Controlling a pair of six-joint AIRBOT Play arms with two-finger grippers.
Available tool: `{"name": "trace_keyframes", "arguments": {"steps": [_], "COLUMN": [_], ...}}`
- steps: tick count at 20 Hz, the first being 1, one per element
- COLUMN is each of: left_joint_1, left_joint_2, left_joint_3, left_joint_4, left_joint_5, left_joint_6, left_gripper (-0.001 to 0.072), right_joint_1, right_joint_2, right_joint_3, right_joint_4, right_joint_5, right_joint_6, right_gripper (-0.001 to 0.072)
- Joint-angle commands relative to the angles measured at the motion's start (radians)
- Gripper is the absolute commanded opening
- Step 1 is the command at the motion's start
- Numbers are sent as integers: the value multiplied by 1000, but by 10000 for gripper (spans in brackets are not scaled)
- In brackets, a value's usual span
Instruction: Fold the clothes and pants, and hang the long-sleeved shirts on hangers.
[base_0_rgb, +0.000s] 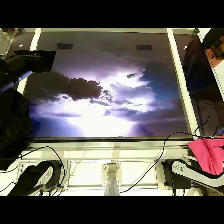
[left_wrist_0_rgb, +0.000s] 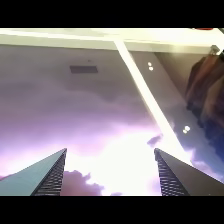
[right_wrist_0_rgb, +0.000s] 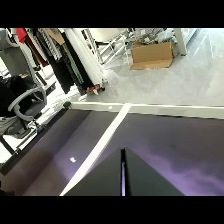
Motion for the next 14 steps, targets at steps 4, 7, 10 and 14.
{"name": "trace_keyframes", "arguments": {"steps": [4, 7, 10, 14], "left_joint_1": [3, 92, 367, 777], "left_joint_2": [3, 2, -21, -13], "left_joint_3": [0, 0, -16, -141], "left_joint_4": [208, 722, 949, 788], "left_joint_5": [-16, -133, -330, -334], "left_joint_6": [0, -215, -543, -471], "left_gripper": [403, 61, 18, 17], "right_joint_1": [0, 0, 0, 0], "right_joint_2": [0, 0, 0, 0], "right_joint_3": [1, 1, 1, 1], "right_joint_4": [0, 0, 0, 0], "right_joint_5": [0, 0, 0, 0], "right_joint_6": [0, 0, 0, 0], "right_gripper": [20, 20, 20, 20]}}
